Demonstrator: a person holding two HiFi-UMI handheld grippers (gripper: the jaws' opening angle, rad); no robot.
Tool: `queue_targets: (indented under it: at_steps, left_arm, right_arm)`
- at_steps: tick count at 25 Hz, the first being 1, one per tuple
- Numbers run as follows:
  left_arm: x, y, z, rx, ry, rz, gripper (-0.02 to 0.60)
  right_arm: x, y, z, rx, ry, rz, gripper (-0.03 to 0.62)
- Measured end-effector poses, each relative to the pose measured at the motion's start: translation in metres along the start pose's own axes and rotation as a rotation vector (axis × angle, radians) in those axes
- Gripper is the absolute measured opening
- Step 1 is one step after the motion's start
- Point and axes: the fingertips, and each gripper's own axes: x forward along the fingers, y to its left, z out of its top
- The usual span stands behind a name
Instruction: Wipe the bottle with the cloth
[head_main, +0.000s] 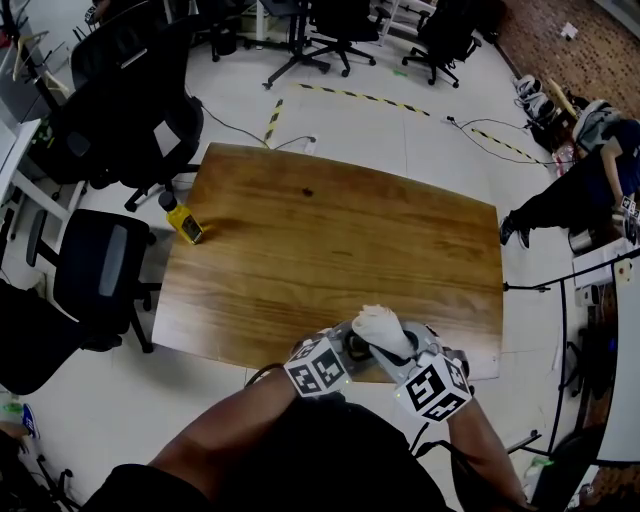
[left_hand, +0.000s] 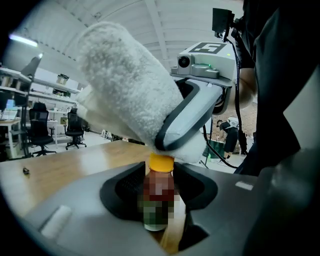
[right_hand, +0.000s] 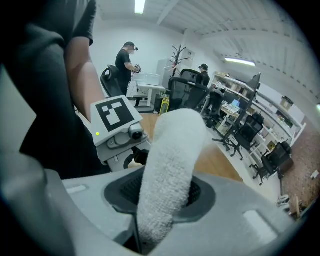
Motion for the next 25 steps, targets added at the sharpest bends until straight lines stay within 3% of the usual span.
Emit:
queue_targets:
  at_steps: [5,11,17,21,25]
  left_arm:
    - [-0.003,0.001,-0.003,-0.005,0.0,0.006,0.186]
    - [-0.005,0.0,-0.004,-0.002,0.014,0.024,0.186]
    - [-0.006,0.001,-0.005,0.0,0.028,0.044,0.186]
    - [-0.007,0.001,-0.006,-0.002,0.049,0.054,0.186]
    - [-0.009,0.004,-0.005,-0.006,0.079,0.085,0.186]
  right_arm:
    - [-0.015,0.003,-0.006,0.058,-0.035,0.021,0.115]
    - [-0.016,0.007,-0.061,0.028,0.115,0.014,0.114]
    - [0.001,0.023,-0.082,-0.048,0.167,0.077,0.114]
    - [0.008,0.028,-0.09,-0.049,0.168,0.123,0.113]
    - [0.011,0.039,-0.12,-0.006,0.226,0.232,0.114]
